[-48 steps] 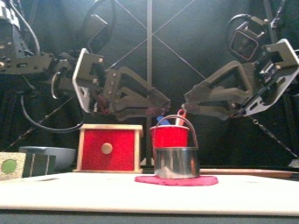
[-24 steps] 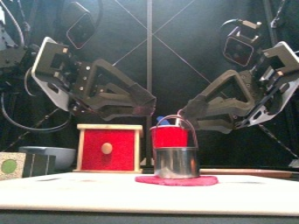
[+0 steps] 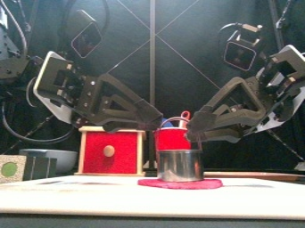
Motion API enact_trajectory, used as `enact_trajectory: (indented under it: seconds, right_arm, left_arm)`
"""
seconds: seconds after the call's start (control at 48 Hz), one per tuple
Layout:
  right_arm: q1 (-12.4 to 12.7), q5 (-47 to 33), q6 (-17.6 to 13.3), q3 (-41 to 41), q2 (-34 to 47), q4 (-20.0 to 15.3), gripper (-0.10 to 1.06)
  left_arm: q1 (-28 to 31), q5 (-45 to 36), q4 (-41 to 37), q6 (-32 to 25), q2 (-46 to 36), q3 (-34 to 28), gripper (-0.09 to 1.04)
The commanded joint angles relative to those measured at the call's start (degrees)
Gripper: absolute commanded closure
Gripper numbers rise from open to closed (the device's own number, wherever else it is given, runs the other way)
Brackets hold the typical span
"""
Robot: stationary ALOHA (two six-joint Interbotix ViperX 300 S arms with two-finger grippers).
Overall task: Get the cutter from the drawer then cut the dough then place the extra dough in the bowl
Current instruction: Cut the dough
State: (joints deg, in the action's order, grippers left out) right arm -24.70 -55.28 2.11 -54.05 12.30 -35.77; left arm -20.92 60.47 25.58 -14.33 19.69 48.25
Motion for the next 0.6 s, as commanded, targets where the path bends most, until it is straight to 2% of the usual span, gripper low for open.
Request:
enact_trajectory:
  seconds: [0.021,0.375,0.5,0.604]
  right_arm:
    - [-0.1,0.5,0.0,1.0,-1.6,0.0,0.17]
    - [-0.1,1.2,0.4,1.3,-1.5,0.0,0.18]
    - [-0.1,1.8,0.4,1.4,-1.5,0.0,0.22]
    - [-0.1,2.0,0.4,1.4,-1.5,0.0,0.27]
  left_arm:
    - [0.8,0.4,0.1,0.1,0.1,-1.5,0.14]
    - [1.7,-2.3,0.0,0.0,1.8,-3.3,0.15]
    - [1.6,-2.7,0.0,0.0,1.5,-3.3,0.15]
    - [1.6,-2.9,-0.1,0.0,1.5,-3.3,0.2]
